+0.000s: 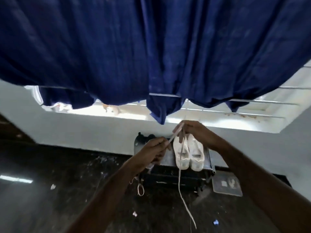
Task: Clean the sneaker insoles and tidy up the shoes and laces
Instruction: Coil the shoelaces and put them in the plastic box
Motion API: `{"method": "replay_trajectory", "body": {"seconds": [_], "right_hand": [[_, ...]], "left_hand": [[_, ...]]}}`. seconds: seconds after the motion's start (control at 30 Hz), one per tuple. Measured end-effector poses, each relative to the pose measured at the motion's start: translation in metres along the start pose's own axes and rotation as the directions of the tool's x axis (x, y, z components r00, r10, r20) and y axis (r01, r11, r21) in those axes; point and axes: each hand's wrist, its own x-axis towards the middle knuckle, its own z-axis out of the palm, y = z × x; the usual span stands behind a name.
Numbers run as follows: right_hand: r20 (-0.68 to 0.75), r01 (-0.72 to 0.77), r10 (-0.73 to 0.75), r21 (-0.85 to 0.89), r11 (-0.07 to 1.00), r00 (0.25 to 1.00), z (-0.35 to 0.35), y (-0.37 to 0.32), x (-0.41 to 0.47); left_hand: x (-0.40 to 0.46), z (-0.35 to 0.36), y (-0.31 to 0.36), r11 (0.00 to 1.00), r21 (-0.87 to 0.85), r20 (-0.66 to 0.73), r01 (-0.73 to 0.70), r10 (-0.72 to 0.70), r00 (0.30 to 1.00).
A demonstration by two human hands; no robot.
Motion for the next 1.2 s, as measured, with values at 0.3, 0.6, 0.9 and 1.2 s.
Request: {"method": "replay_trajectory", "body": {"seconds": [0.3,0.6,0.9,1.2], "right_hand": [[-0.529,-0.056,0.197,0.27,0.961,0.826,-0.058,-0.021,-0.067],[-0.433,-0.243,0.234,0.036,0.969,0.87,-0.038,0.017,-0.14],[-0.654,-0.23,0.316,0.216,0.949,0.687,-0.032,0.045,-0.205],[-0.396,-0.381,0.357,0.019,0.924,0.846,-0.02,0.048,-0.285]], "left_hand": [[0.048,0.048,0.037,0.998,-0.015,0.506,0.059,-0.043,0.861],[0.063,0.094,0.04,0.961,-0.252,0.636,0.111,0.078,0.768],[0.064,0.176,0.036,0.937,-0.285,0.682,0.204,0.049,0.73],[0.083,0.265,0.039,0.96,-0.277,0.493,-0.036,0.174,0.852]]}}
